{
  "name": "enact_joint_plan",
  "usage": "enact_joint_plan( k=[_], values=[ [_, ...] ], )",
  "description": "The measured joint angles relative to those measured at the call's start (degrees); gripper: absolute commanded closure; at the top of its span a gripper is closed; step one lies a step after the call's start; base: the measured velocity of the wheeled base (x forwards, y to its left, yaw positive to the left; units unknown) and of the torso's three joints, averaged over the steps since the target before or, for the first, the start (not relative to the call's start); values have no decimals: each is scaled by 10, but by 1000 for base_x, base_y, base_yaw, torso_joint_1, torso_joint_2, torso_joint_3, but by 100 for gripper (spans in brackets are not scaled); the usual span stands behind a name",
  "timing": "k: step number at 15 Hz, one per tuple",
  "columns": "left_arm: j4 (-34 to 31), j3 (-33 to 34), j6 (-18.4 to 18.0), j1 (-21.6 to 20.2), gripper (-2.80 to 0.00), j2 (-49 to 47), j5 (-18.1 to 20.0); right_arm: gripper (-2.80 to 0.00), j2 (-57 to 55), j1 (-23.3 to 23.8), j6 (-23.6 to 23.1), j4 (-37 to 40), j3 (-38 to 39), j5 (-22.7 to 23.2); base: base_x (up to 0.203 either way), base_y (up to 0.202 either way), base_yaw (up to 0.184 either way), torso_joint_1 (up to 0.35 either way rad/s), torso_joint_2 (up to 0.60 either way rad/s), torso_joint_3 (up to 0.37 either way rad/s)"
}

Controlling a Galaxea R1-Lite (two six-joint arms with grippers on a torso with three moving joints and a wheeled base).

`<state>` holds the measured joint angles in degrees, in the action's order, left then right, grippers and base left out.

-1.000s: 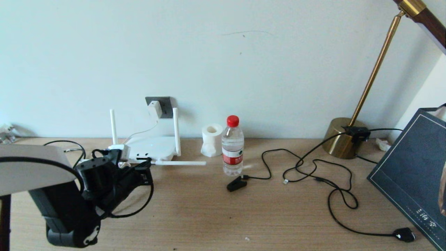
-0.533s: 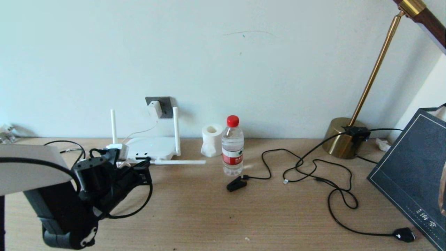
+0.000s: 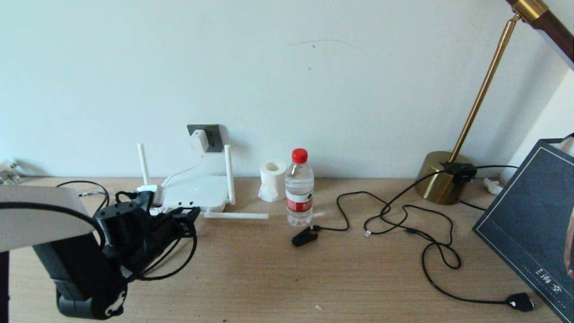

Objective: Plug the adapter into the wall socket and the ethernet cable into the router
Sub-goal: Plug cable into router interface

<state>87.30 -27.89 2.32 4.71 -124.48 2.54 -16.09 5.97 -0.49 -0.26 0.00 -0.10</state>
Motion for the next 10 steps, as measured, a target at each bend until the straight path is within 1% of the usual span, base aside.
enact_joint_plan(
  k=[10],
  values=[
    [0,4,1,0,-280,-23,0,0,0,0,0,0,0,0,0,0,0,0,0,0]
  ],
)
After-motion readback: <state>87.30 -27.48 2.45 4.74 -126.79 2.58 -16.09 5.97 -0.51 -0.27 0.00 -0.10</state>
